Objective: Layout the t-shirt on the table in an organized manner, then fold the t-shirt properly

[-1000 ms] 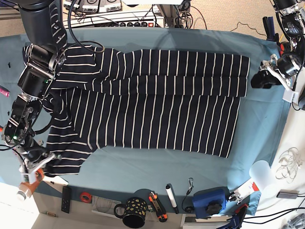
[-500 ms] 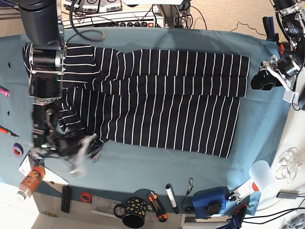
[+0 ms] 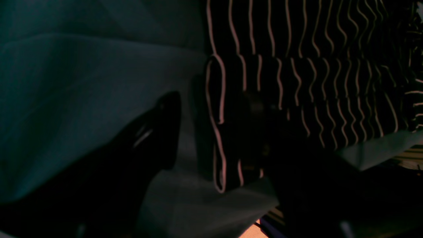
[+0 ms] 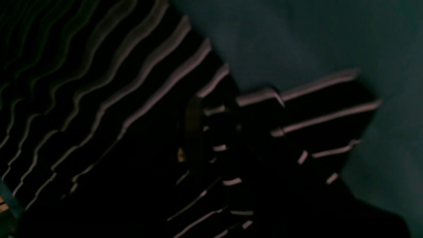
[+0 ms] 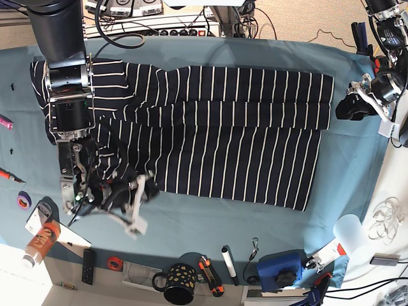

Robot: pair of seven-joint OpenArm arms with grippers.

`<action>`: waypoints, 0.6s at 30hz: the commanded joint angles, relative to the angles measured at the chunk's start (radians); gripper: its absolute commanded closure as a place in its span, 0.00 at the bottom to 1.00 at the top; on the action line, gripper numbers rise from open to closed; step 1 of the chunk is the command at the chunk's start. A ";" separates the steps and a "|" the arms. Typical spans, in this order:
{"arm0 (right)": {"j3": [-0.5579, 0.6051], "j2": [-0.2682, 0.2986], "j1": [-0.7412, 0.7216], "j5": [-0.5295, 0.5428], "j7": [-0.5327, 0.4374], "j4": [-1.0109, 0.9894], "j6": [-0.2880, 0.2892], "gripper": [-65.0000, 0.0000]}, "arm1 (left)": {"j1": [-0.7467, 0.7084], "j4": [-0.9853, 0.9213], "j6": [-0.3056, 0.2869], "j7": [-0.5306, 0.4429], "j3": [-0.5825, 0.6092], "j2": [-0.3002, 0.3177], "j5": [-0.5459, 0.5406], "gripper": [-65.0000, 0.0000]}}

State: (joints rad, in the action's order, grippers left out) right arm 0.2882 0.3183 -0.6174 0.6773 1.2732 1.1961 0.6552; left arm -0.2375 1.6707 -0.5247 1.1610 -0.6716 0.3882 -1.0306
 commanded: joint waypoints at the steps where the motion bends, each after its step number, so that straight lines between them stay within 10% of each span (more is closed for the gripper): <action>1: -0.009 0.010 -0.039 0.014 -0.020 0.044 0.013 0.81 | 0.008 0.014 -0.005 -0.018 -0.007 0.019 -0.022 0.56; 9: -0.009 0.012 -0.117 -0.122 -0.005 0.189 0.038 0.59 | 0.007 0.014 -0.004 -0.018 -0.007 0.019 -0.022 0.56; 13: -0.009 0.012 -0.120 -0.299 -0.072 0.127 -0.095 0.57 | 0.005 0.014 -0.005 -0.018 -0.007 0.019 -0.022 0.56; 18: -0.008 0.011 -0.120 -0.336 -0.104 -0.055 0.006 0.57 | 0.006 0.014 -0.005 -0.018 -0.007 0.019 -0.022 0.56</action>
State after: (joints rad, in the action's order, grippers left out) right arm 0.2832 0.3260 -0.6987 0.3313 1.1828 1.1240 0.6594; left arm -0.2375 1.6703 -0.5247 1.1614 -0.6716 0.3882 -1.0306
